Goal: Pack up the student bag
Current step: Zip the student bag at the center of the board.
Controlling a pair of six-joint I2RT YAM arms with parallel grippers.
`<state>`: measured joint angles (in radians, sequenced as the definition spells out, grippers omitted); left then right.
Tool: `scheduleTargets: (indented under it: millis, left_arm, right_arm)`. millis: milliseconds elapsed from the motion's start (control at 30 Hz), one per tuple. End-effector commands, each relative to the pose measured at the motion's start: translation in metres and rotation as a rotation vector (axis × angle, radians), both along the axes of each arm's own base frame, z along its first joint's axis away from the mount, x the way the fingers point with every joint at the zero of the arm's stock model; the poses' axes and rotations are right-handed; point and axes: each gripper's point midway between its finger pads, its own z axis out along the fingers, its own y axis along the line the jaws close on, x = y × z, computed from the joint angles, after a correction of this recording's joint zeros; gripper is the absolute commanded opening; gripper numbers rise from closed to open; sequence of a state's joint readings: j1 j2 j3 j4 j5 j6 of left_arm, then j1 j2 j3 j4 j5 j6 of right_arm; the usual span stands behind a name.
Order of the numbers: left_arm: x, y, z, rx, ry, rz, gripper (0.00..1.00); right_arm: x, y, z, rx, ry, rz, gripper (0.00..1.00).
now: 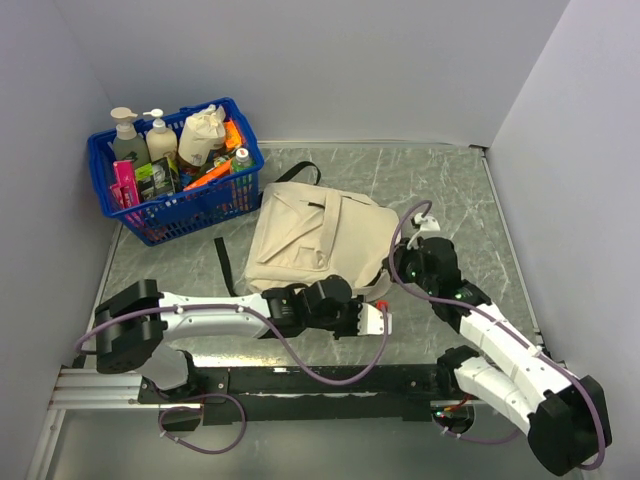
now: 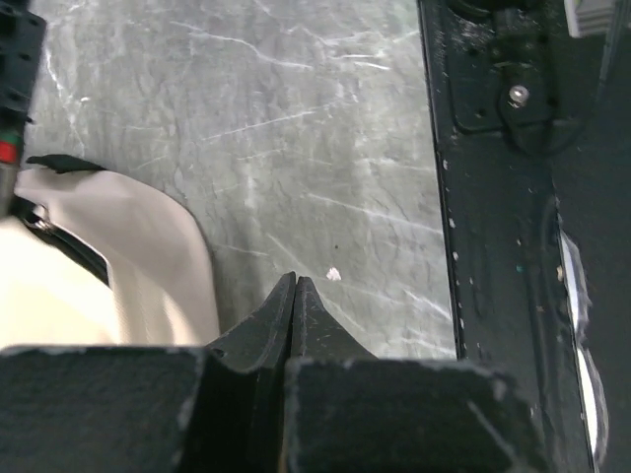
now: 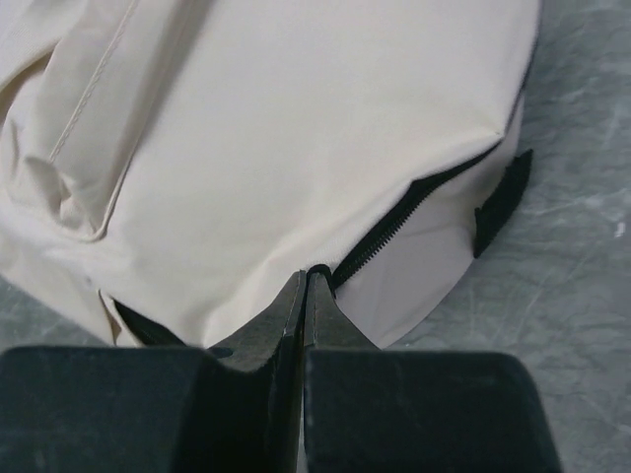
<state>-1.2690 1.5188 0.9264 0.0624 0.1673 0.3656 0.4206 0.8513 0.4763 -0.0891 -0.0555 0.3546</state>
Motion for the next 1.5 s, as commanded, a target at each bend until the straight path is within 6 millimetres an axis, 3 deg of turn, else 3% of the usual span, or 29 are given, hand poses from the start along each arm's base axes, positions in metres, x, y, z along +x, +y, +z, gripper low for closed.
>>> scheduleTargets:
  millis: [0,100,267,367,467,500,533,600,667,700,800,833,933,1100,1167,1200,1300,1433,1467]
  left_arm:
    - [-0.010,0.006,0.016,-0.021,-0.008,-0.058,0.01]
    - [-0.004,0.009,0.018,-0.043,-0.038,-0.027,0.01]
    - [0.031,0.008,0.038,-0.141,-0.145,0.140,0.01]
    - [0.068,0.017,0.052,-0.208,-0.176,0.326,0.01]
    - [0.105,0.028,0.060,-0.269,-0.145,0.467,0.11]
    - [0.113,0.025,0.065,-0.275,-0.121,0.475,0.29]
    - [0.117,0.029,0.055,-0.230,-0.084,0.480,0.34]
    - [0.119,0.022,0.057,-0.224,-0.033,0.424,0.39]
    - [0.109,0.019,0.050,-0.190,-0.023,0.347,0.39]
    - [0.095,0.012,0.047,-0.185,0.009,0.263,0.38]
    - [0.080,0.009,0.040,-0.168,0.041,0.173,0.34]
    - [0.079,0.009,0.038,-0.165,0.047,0.171,0.33]
    - [0.080,0.012,0.033,-0.151,0.043,0.184,0.31]
    - [0.086,0.013,0.034,-0.163,0.049,0.209,0.27]
    - [0.085,0.016,0.036,-0.158,0.063,0.202,0.24]
    - [0.084,0.020,0.034,-0.140,0.079,0.208,0.21]
    - [0.087,0.036,0.032,-0.108,0.126,0.230,0.16]
    - [0.094,0.059,0.032,-0.028,0.199,0.230,0.10]
    - [0.099,0.060,0.044,-0.034,0.215,0.210,0.09]
  right_arm:
    - [0.034,-0.012,0.049,0.024,-0.146,-0.078,0.00]
    - [0.026,-0.002,0.050,0.068,-0.132,-0.028,0.00]
    - [-0.004,0.019,0.049,0.164,-0.144,0.101,0.00]
    - [-0.022,0.026,0.044,0.210,-0.134,0.149,0.00]
    - [-0.030,0.025,0.048,0.237,-0.149,0.151,0.00]
    - [-0.033,0.027,0.050,0.245,-0.155,0.166,0.00]
    - [-0.037,0.028,0.045,0.241,-0.129,0.175,0.00]
    - [-0.043,0.033,0.041,0.249,-0.110,0.205,0.00]
    - [-0.047,0.038,0.033,0.263,-0.088,0.228,0.00]
    - [-0.054,0.045,0.028,0.270,-0.057,0.262,0.00]
    - [-0.067,0.070,0.036,0.311,-0.051,0.401,0.00]
    - [-0.079,0.083,0.038,0.303,-0.052,0.477,0.00]
    - [-0.092,0.096,0.043,0.272,-0.053,0.553,0.00]
    - [-0.101,0.094,0.034,0.236,0.003,0.577,0.00]
    - [-0.095,0.087,0.040,0.219,-0.022,0.536,0.22]
    - [-0.087,0.078,0.040,0.193,-0.030,0.475,0.27]
    - [-0.066,0.056,0.060,0.223,-0.081,0.337,0.59]
    - [-0.043,0.029,0.060,0.259,-0.044,0.190,0.65]
    - [-0.039,0.026,0.058,0.266,-0.035,0.174,0.67]
